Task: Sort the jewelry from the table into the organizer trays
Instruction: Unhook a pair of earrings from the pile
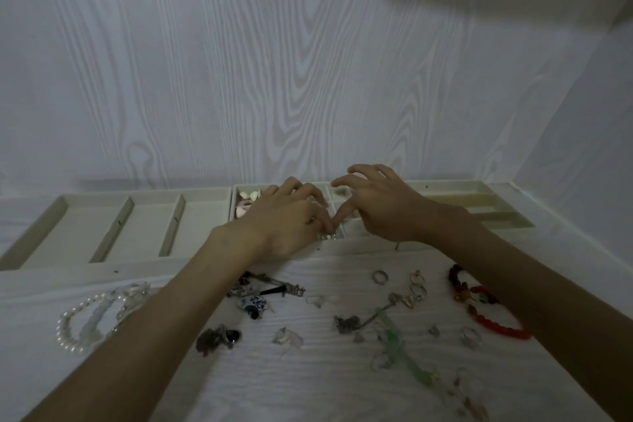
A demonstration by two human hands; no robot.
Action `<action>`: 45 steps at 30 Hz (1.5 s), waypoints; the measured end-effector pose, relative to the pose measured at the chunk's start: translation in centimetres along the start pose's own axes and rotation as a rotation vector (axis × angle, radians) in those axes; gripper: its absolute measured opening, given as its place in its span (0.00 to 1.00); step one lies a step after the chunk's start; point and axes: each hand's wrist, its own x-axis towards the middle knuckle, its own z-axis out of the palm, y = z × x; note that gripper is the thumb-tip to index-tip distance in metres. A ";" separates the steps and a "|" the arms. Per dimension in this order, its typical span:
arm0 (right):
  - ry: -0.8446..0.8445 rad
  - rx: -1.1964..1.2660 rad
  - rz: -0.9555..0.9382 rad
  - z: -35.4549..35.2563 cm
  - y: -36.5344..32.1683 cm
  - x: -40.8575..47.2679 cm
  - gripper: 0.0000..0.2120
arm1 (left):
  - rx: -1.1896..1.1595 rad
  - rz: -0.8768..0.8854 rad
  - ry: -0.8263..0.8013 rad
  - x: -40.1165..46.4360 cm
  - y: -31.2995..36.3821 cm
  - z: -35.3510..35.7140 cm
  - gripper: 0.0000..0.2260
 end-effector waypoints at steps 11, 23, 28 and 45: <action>-0.043 0.018 -0.004 0.1 -0.3 0.7 0.24 | 0.137 0.027 -0.019 0.4 0.6 0.0 0.17; -0.018 0.080 -0.002 -0.4 -0.2 0.8 0.22 | 0.160 0.026 -0.014 0.5 0.4 -0.2 0.16; 0.035 0.141 0.027 -1.8 0.9 0.3 0.23 | 0.086 -0.044 0.043 0.0 -0.6 -1.5 0.15; -0.074 0.104 -0.001 -0.2 -1.0 1.2 0.21 | 0.114 -0.025 -0.033 0.5 -0.6 -0.6 0.16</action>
